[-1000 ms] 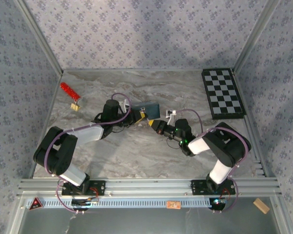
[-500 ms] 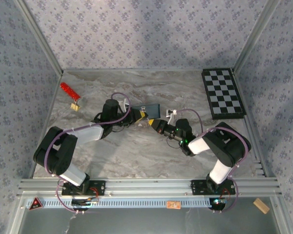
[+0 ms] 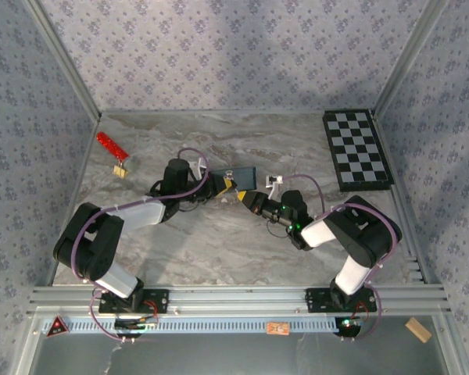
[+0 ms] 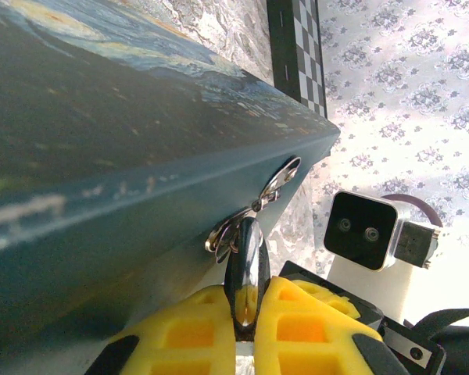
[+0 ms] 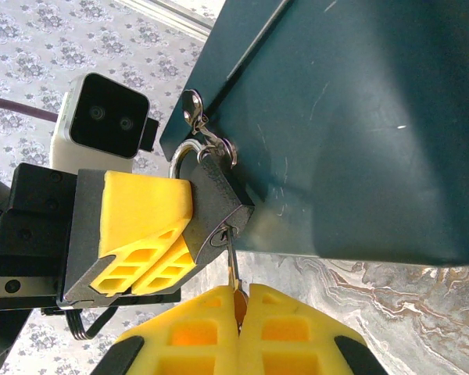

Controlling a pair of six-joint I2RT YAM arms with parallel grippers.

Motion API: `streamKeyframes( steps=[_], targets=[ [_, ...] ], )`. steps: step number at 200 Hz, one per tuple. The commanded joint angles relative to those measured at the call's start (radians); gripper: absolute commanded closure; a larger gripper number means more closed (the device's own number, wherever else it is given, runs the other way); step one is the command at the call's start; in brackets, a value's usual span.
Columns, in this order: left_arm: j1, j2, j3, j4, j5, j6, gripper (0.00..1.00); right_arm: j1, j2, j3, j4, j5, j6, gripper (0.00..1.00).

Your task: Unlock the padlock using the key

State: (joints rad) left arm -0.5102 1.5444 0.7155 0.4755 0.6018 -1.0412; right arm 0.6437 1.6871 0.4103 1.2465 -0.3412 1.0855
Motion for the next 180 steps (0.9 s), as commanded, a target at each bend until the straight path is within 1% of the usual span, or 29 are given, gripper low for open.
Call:
streamKeyframes(
  steps=[1,134,152,180],
  targets=[
    [-0.009,-0.01,0.02,0.08,0.066,0.009,1.0,0.014,0.01,0.024,0.076,-0.038,0.004,1.0],
    [-0.007,-0.005,0.004,0.082,0.056,0.013,1.0,0.023,-0.006,0.012,0.075,-0.031,0.003,1.0],
    [-0.007,-0.001,0.007,0.087,0.065,0.009,1.0,0.024,-0.009,0.013,0.051,-0.027,-0.011,1.0],
    [-0.008,-0.006,0.007,0.086,0.073,0.01,1.0,0.002,-0.002,0.01,0.061,-0.044,-0.018,1.0]
  ],
)
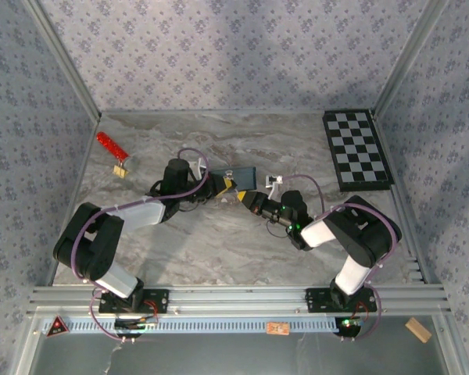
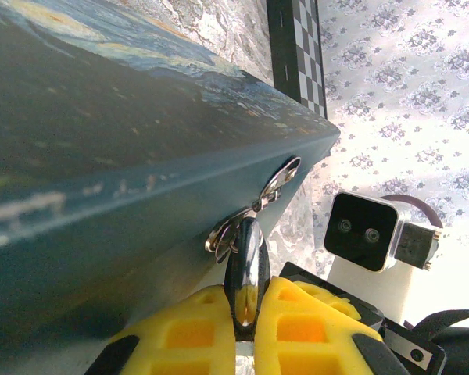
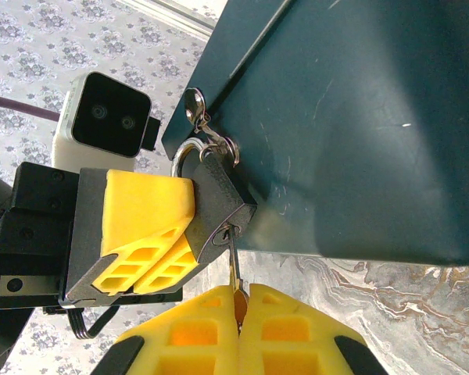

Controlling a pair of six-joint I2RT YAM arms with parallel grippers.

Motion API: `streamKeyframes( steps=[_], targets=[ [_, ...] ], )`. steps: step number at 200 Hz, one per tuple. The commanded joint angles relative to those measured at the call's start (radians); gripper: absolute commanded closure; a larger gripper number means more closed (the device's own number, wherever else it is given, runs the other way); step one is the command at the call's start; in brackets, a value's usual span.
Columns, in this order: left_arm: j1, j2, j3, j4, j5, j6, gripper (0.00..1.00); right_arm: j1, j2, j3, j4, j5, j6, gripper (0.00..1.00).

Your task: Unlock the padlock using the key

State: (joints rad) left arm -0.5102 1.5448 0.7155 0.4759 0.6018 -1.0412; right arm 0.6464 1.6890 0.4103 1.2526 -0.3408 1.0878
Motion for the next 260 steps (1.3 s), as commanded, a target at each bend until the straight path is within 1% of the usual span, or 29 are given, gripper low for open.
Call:
streamKeyframes(
  steps=[1,76,152,203,229,260],
  targets=[
    [-0.008,-0.007,0.007,0.084,0.073,0.01,1.0,-0.002,-0.003,0.012,0.056,-0.046,-0.021,1.0],
    [-0.007,-0.009,0.007,0.077,0.081,0.015,1.0,-0.008,0.023,0.021,0.066,-0.082,-0.055,1.0],
    [0.0,-0.014,0.009,0.069,0.088,0.015,1.0,-0.018,0.031,-0.005,0.073,-0.077,-0.064,1.0],
    [0.012,-0.012,0.007,0.069,0.098,0.012,1.0,-0.03,0.035,-0.024,0.085,-0.077,-0.047,1.0],
    [0.015,-0.007,0.006,0.077,0.101,0.009,1.0,-0.042,0.084,-0.024,0.139,-0.1,0.007,1.0],
    [0.018,-0.005,0.009,0.074,0.102,0.01,1.0,-0.032,0.075,-0.024,0.139,-0.095,-0.013,1.0]
  ],
)
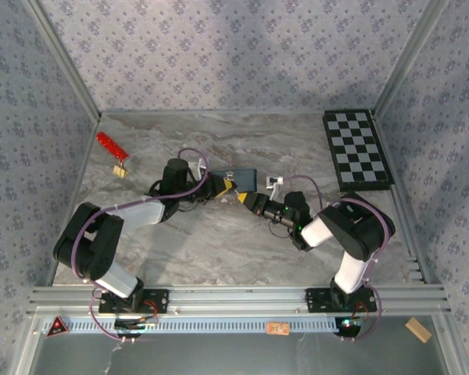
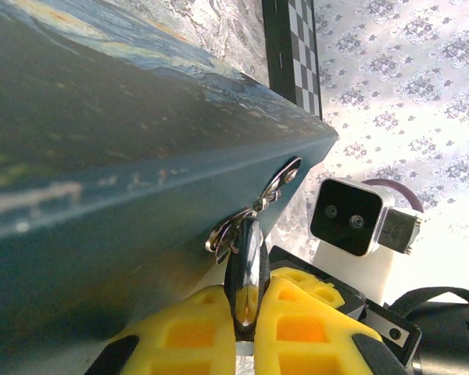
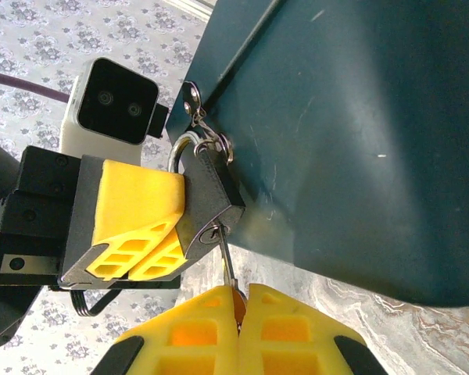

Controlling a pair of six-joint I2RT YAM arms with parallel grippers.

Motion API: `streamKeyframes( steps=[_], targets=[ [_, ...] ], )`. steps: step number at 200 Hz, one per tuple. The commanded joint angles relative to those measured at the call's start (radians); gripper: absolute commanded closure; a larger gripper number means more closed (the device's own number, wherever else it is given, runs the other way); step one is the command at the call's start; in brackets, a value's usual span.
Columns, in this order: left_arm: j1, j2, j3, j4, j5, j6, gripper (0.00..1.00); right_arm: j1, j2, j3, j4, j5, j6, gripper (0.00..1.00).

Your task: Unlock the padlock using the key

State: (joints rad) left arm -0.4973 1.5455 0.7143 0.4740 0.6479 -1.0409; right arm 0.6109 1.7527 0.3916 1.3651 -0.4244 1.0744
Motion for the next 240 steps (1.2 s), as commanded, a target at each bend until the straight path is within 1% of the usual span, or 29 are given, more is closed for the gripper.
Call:
streamKeyframes(
  steps=[1,100,167,240],
  targets=[
    [0.005,-0.006,0.01,0.075,0.056,0.01,1.0,0.004,0.011,-0.004,0.026,-0.011,0.0,1.0],
    [0.014,-0.015,0.012,0.068,0.058,0.016,1.0,0.006,0.006,-0.043,0.026,-0.013,-0.031,1.0],
    [0.014,-0.016,0.007,0.062,0.062,0.018,1.0,0.022,-0.019,-0.014,0.01,-0.015,-0.042,1.0],
    [0.014,-0.022,0.006,0.055,0.059,0.021,1.0,0.012,-0.058,-0.001,-0.016,-0.014,-0.053,1.0]
  ],
)
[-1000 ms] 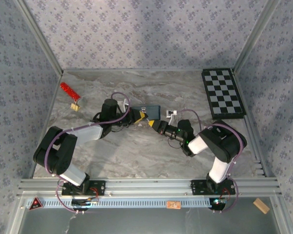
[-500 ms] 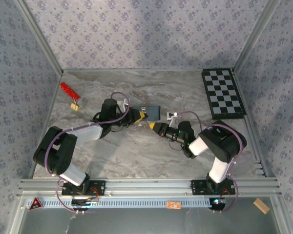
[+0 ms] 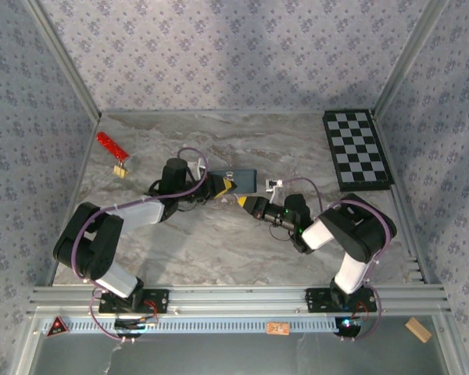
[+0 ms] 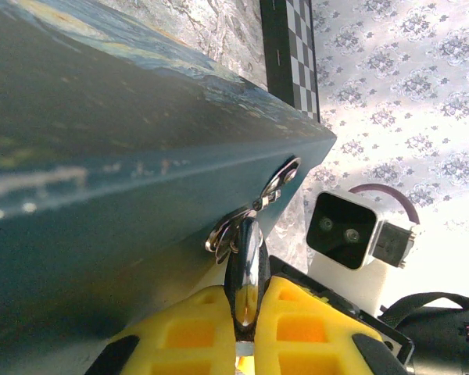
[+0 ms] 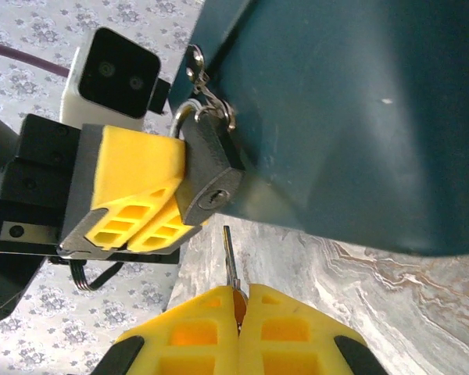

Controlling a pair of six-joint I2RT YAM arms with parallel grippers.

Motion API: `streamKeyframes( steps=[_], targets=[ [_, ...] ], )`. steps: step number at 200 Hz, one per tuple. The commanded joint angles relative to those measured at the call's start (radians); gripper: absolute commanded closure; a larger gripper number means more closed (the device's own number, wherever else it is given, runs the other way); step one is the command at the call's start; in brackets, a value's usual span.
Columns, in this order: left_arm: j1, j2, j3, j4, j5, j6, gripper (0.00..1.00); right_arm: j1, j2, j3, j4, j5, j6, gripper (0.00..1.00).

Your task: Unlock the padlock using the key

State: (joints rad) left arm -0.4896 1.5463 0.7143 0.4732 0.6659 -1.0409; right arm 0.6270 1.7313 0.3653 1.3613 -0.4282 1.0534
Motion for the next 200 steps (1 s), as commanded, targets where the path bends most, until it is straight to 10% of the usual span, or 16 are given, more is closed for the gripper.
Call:
streamKeyframes(
  steps=[1,200],
  targets=[
    [0.006,-0.023,0.005,0.055,0.041,0.021,1.0,-0.005,-0.037,0.026,-0.013,-0.011,-0.032,1.0],
    [0.012,-0.035,0.013,0.035,0.044,0.028,1.0,-0.012,0.022,0.019,0.002,0.012,-0.022,1.0]
  ],
)
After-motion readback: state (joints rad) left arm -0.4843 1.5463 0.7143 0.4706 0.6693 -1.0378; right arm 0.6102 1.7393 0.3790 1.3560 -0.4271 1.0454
